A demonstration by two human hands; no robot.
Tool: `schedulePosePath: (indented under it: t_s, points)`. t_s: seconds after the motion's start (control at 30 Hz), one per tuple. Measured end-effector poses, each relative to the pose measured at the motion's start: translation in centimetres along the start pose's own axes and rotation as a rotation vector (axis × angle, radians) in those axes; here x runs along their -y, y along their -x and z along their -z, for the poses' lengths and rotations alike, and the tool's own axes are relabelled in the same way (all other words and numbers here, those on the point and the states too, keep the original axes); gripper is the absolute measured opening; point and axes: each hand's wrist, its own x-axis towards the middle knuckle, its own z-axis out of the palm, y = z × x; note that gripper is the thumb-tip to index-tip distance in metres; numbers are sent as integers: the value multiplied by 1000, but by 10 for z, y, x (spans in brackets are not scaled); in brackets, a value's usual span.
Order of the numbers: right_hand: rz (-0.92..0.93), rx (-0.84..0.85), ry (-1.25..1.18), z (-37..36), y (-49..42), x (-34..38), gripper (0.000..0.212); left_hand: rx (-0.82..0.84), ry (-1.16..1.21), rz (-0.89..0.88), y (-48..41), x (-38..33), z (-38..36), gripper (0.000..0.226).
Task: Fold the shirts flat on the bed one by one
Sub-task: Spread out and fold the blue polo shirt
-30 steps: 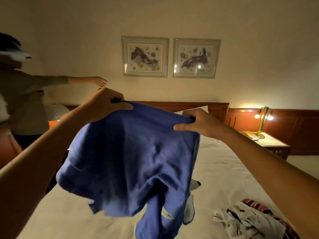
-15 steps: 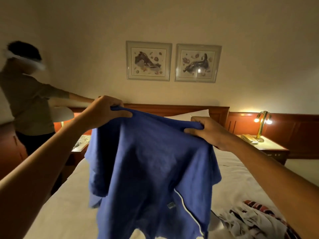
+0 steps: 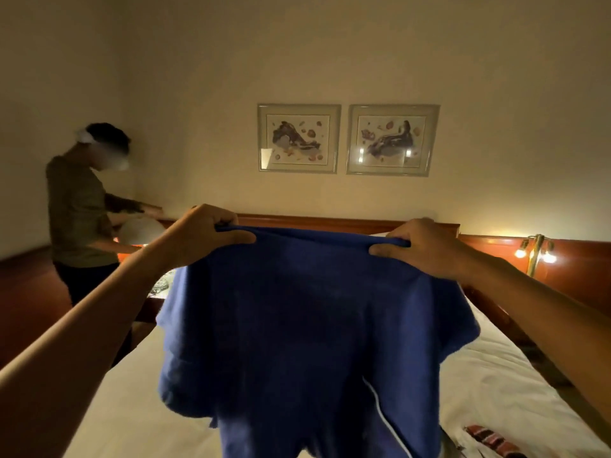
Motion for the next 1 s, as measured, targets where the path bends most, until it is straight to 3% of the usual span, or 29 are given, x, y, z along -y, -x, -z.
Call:
schedulePosePath:
  t_s: [0.13,0.27,0.37,0.43,0.5,0.57,0.67,0.8,1.0]
  points:
    - [-29,-31,-82,16,12,1,61,-69,52,1,-6,-17,-1,43]
    - [-186,132,-70,12,24,20,51,-80,36,-53,3,-12,6,44]
    - [-251,298,-56,-6,34,30,53,55,-24,-89,27,21,22,52]
    - [-306,370,-31,-33,38,23,63,217,13,-13,44,53,27,51]
    - [-351,429,47,-65,37,12,70,354,-92,53,55,94,16,42]
    - [-380,423,167,-94,30,-2,78,384,-201,133,56,137,-1,39]
    - [-415,272,346,-122,5,-30,86,249,-199,173,41,180,-25,34]
    - [-337,-70,678,-124,-46,-51,69,-31,-221,201,-3,194,-40,31]
    - [-221,-426,738,-68,-95,-45,59,-436,-278,223,-64,166,-30,38]
